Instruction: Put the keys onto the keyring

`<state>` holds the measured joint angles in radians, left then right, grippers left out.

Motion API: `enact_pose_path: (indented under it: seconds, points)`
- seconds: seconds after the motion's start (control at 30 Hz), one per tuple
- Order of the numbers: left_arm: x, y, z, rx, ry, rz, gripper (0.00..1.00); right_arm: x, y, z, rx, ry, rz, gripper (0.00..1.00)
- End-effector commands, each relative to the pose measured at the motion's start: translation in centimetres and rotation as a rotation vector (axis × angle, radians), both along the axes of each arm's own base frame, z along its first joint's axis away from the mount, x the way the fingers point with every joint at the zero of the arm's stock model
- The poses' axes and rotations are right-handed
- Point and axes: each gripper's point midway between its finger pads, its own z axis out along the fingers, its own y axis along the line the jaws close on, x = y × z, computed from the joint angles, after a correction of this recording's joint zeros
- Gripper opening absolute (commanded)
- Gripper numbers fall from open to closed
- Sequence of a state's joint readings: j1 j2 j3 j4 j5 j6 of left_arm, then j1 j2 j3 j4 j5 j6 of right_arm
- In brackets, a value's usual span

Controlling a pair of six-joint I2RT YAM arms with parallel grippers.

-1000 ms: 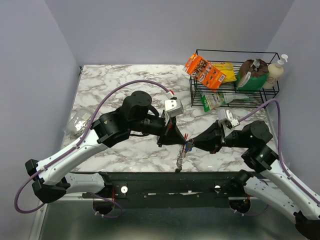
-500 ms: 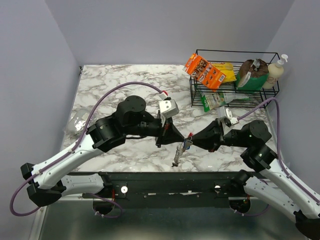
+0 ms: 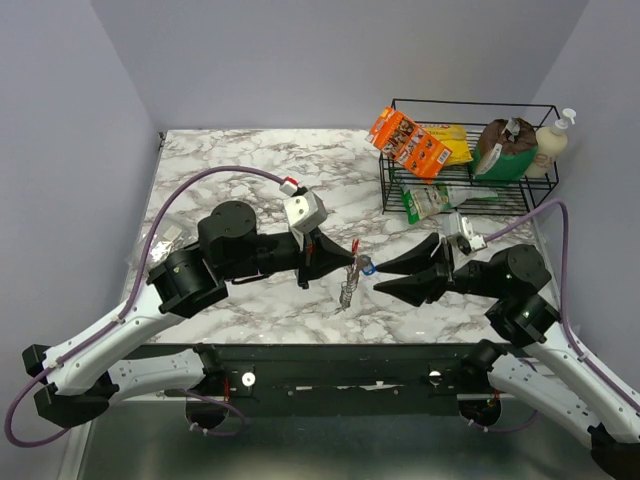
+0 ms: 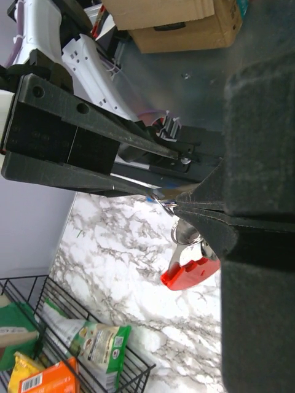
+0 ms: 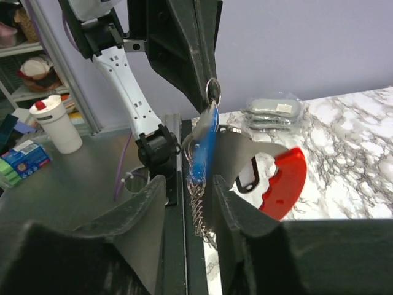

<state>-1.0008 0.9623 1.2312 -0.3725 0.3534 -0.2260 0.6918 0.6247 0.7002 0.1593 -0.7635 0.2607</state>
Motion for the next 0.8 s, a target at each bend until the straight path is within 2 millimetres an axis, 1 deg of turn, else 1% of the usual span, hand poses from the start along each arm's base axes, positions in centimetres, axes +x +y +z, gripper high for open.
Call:
enact_pose_path:
  seconds: [0.0, 0.03, 0.07, 0.17, 0.2, 0.3, 0.33, 0.43, 0.5, 0.6, 0.63, 0.7, 0.73, 0.77]
  points:
    - [1.1, 0.4, 1.3, -0.005, -0.074, 0.048, 0.0, 0.4, -0.4, 0.6, 0.002, -0.011, -0.045, 0.52]
    - [0.9, 0.6, 0.7, 0.032, -0.061, 0.04, 0.0, 0.4, -0.5, 0.8, 0.008, -0.016, -0.053, 0.55]
    - [1.0, 0.4, 1.0, 0.041, -0.063, 0.034, 0.0, 0.5, -0.5, 0.9, 0.008, -0.018, -0.056, 0.58]
    - [0.9, 0.4, 0.5, 0.084, -0.059, 0.02, 0.0, 0.4, -0.7, 1.9, 0.018, -0.038, -0.061, 0.63]
    - [0.8, 0.4, 0.4, 0.091, -0.057, 0.015, 0.0, 0.3, -0.8, 2.6, 0.026, -0.05, -0.061, 0.63]
    - [0.6, 0.2, 0.0, 0.118, -0.051, -0.008, 0.0, 0.7, -0.7, 3.0, 0.022, -0.047, -0.077, 0.65]
    - [0.5, 0.2, -0.4, 0.138, -0.041, -0.013, 0.0, 0.9, -0.8, 3.6, 0.028, -0.051, -0.091, 0.66]
    - [0.5, 0.0, -1.0, 0.174, -0.027, -0.028, 0.0, 1.5, -0.6, 3.8, 0.022, -0.04, -0.112, 0.67]
    - [0.4, -0.1, -1.1, 0.181, -0.026, -0.036, 0.0, 1.9, -0.4, 3.4, 0.008, -0.028, -0.117, 0.68]
    - [0.3, -0.3, -1.0, 0.163, -0.033, -0.047, 0.0, 2.3, 0.0, 3.1, -0.005, -0.019, -0.113, 0.67]
    - [0.3, -0.4, -0.6, 0.145, -0.045, -0.049, 0.0, 2.2, 0.1, 2.9, -0.01, -0.025, -0.101, 0.66]
    - [0.2, -0.5, -0.7, 0.129, -0.048, -0.051, 0.0, 2.2, 0.3, 2.8, -0.017, -0.031, -0.092, 0.6]
    - [0.1, -0.6, -0.4, 0.111, -0.057, -0.059, 0.0, 2.4, 0.4, 2.6, -0.021, -0.025, -0.093, 0.58]
    - [-0.1, -0.6, -0.3, 0.104, -0.059, -0.063, 0.0, 2.5, 0.4, 2.5, -0.026, -0.023, -0.093, 0.51]
